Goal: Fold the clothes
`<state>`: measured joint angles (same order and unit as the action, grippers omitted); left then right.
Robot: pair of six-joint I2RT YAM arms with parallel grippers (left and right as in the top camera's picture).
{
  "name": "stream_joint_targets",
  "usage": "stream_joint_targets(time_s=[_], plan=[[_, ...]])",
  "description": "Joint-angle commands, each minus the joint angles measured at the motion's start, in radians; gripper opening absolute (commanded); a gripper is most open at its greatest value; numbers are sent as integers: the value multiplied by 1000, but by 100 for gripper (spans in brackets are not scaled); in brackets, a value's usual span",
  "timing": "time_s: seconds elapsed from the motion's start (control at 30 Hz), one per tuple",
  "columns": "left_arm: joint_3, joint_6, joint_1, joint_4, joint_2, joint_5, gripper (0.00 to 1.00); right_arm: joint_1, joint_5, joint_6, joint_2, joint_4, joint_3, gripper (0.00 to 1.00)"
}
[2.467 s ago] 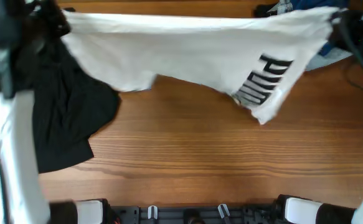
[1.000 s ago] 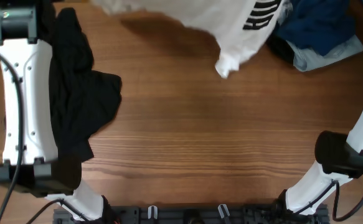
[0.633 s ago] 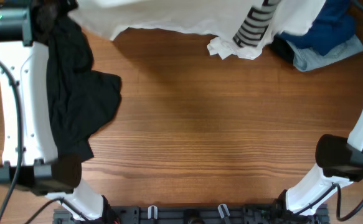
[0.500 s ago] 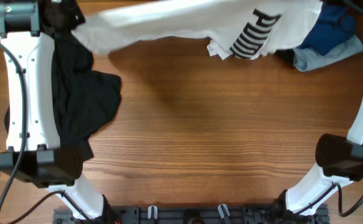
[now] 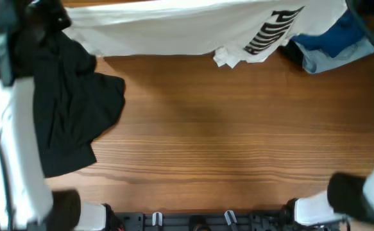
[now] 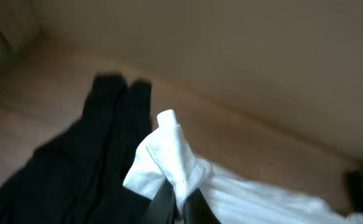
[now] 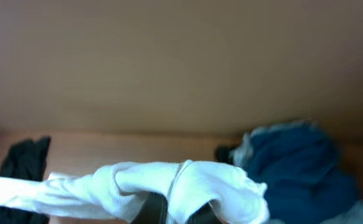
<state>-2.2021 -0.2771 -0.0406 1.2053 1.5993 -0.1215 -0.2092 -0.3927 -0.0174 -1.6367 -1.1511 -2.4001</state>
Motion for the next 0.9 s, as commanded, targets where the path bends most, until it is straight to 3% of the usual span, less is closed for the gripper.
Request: stream_joint_targets(time_s=[0.0,0.2,0.4,0.6,0.73,0.87], plan=[[-9,12,-7,-28,-193,-2,4,-8,102,-6,189,2,-42,4],[-9,12,-7,-46,-361,-3,4,-8,174,-6,348,-24,-42,4],[-8,12,-7,-80,-340,-3,4,-8,180,-9,310,-16,-41,4],[-9,13,-8,-131,-142,-3,4,-8,98,-9,97,58,-41,4],[-9,12,-16,-277,40,-3,4,3,75,54,-107,233,-41,4],[-9,-5,-19,-507,206,10,4,31,-25,249,-285,524,-41,4]])
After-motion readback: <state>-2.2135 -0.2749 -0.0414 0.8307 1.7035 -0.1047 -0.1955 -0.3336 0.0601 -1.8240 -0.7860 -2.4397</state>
